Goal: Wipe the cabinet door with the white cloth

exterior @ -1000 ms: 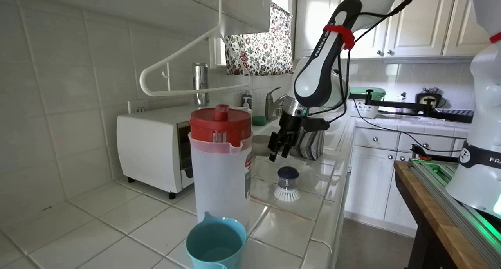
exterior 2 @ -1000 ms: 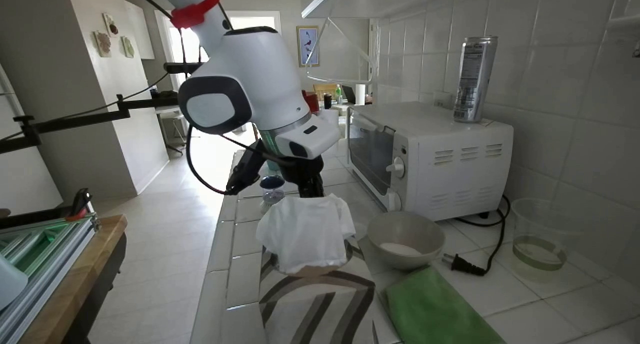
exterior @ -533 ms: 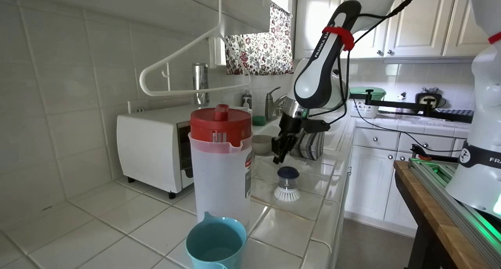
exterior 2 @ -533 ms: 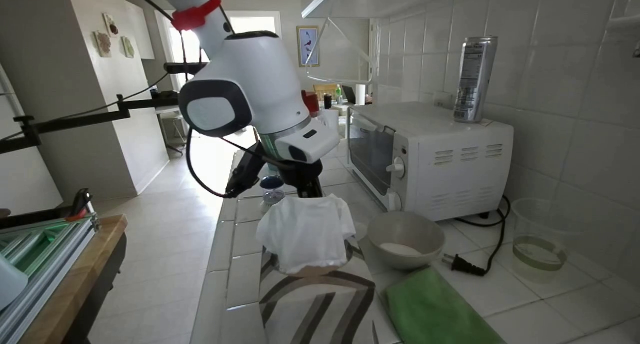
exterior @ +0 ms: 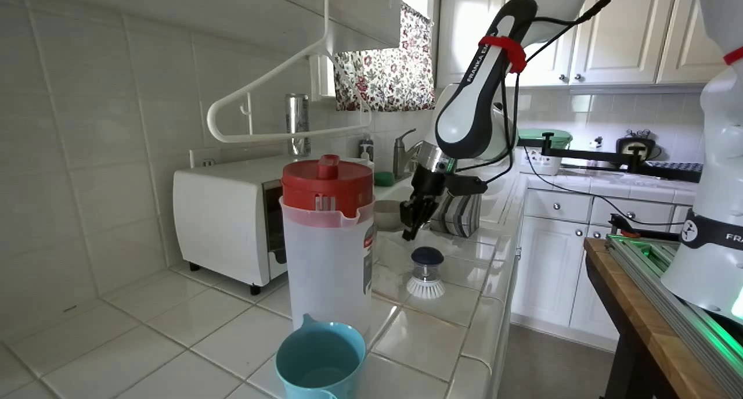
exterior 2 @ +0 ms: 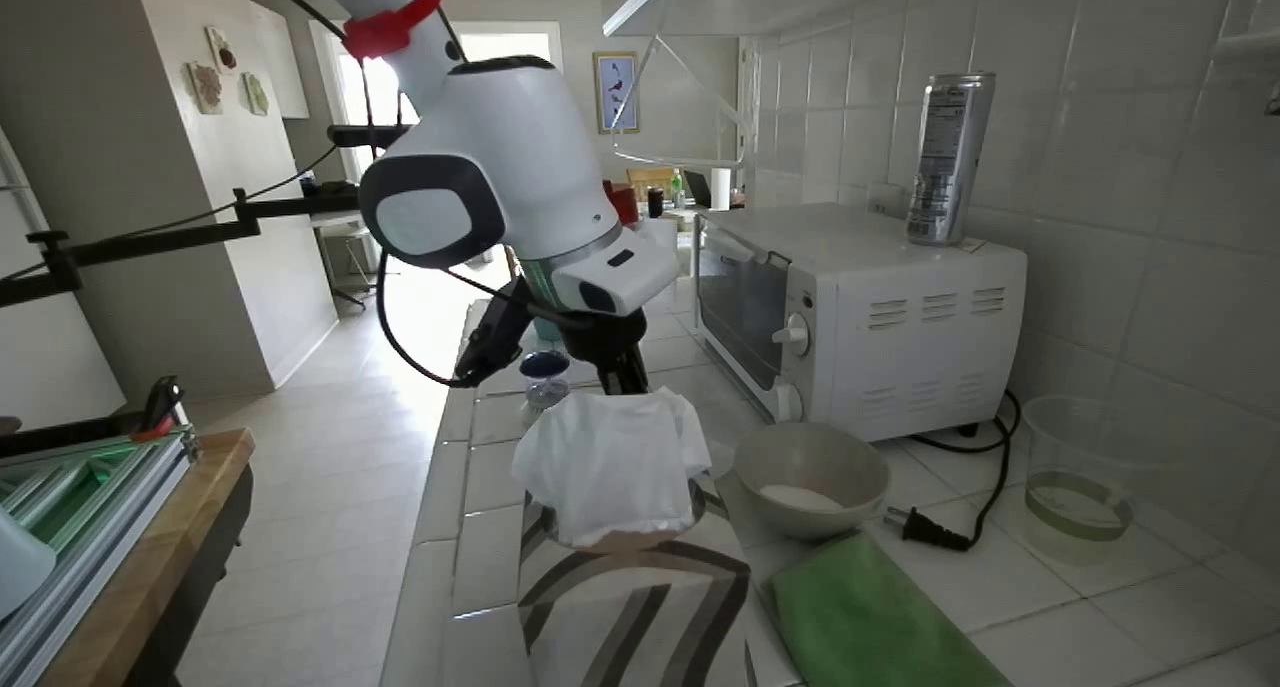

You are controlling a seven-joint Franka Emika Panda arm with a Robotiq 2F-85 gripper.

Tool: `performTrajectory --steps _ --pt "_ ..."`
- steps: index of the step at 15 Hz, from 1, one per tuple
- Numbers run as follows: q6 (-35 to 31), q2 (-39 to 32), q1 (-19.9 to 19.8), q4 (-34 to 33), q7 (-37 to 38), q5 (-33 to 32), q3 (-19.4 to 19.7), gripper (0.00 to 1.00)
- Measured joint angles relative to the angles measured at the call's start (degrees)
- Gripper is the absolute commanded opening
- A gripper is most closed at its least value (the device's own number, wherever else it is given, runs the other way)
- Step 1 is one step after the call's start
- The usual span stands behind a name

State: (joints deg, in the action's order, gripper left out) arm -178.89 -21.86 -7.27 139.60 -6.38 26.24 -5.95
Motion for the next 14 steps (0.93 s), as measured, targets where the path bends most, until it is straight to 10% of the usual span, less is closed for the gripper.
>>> performTrajectory --steps 7,14 --pt "-2.59 2.64 -5.67 -0.95 -0.31 0.0 -7.2 0.99" --pt "-3.56 -2.05 -13.77 -0.97 -0.61 -2.63 -14.76 1.0"
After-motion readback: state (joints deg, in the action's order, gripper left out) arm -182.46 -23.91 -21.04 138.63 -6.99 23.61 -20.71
